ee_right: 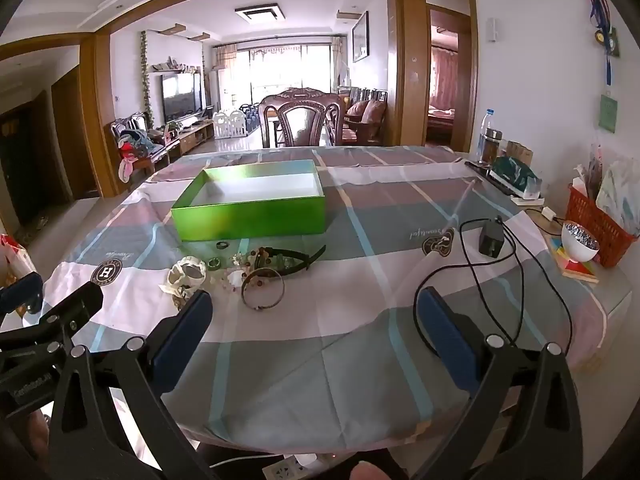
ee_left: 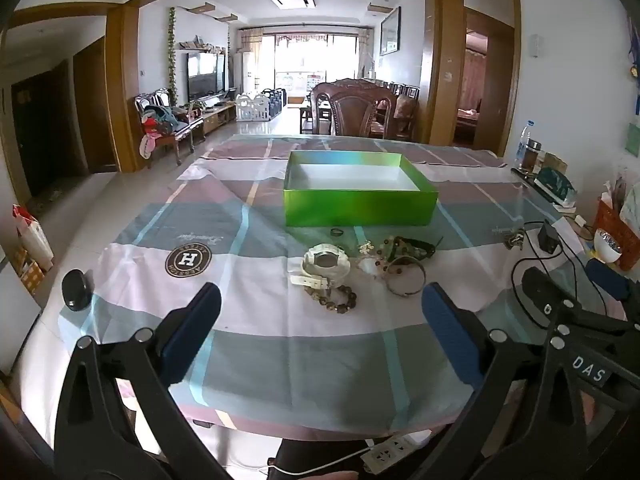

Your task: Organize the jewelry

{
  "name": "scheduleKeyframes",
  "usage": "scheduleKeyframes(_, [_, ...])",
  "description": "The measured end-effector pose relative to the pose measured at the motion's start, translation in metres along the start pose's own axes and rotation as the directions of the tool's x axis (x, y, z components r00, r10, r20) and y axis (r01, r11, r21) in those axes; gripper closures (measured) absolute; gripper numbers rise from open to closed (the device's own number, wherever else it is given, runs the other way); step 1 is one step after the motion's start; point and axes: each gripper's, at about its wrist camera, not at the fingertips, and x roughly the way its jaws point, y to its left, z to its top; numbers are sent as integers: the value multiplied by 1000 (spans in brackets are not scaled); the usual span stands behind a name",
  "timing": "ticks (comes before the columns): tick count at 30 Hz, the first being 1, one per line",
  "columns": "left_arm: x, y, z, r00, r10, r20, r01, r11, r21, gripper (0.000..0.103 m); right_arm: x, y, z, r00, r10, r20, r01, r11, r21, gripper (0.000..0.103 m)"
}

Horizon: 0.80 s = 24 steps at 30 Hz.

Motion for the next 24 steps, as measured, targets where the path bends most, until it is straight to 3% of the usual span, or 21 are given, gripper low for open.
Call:
scheduleKeyframes(9, [1,18,1,999,-29,-14,29,1000,-11,4,2,1,0,1000,3,-2,-3,1000,1,3])
scheduleKeyframes(10, [4,9,-2,1000,7,-5,-7,1000,5,4,2,1,0,1000,2,-2,-2,1000,0,3])
scheduleKeyframes(24, [4,4,-2,1000,17,-8,-16,1000,11,4,1,0,-1,1000,4,-6,-4,1000,0,3])
